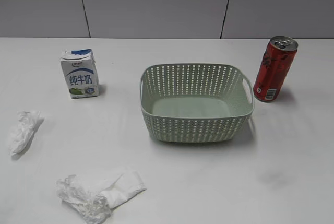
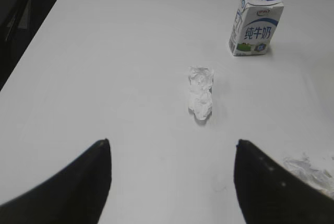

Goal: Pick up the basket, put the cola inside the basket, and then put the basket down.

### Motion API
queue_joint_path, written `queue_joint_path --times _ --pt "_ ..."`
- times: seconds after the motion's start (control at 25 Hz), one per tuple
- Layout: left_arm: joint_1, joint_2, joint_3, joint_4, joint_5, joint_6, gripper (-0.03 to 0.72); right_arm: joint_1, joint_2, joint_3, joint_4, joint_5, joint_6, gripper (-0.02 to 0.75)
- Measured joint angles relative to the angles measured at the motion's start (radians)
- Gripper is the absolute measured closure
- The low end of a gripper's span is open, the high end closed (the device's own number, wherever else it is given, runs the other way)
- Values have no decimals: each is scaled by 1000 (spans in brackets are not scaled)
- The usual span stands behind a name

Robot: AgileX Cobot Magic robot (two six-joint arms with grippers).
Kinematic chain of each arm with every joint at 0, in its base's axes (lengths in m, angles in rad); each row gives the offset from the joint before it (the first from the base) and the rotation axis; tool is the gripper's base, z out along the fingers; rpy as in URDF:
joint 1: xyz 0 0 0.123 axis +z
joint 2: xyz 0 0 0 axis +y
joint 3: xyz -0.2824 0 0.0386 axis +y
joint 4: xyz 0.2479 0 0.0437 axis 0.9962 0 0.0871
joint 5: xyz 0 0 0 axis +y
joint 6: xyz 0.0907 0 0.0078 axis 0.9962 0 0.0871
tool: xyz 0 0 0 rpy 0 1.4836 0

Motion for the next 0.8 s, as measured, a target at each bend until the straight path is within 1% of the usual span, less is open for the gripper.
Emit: queue_joint_path --times 0.36,0.48,0.6,0.8 --pt "0 0 0 -7 -1 2 134 0 0 0 0 0 0 186" --pt "0 4 -8 -40 -19 1 130 0 0 0 0 0 0 186" --pt "0 45 -49 -90 -63 2 118 0 0 0 0 0 0 186" --pt "0 217 -133 -140 -82 1 114 0 0 0 0 0 0 186"
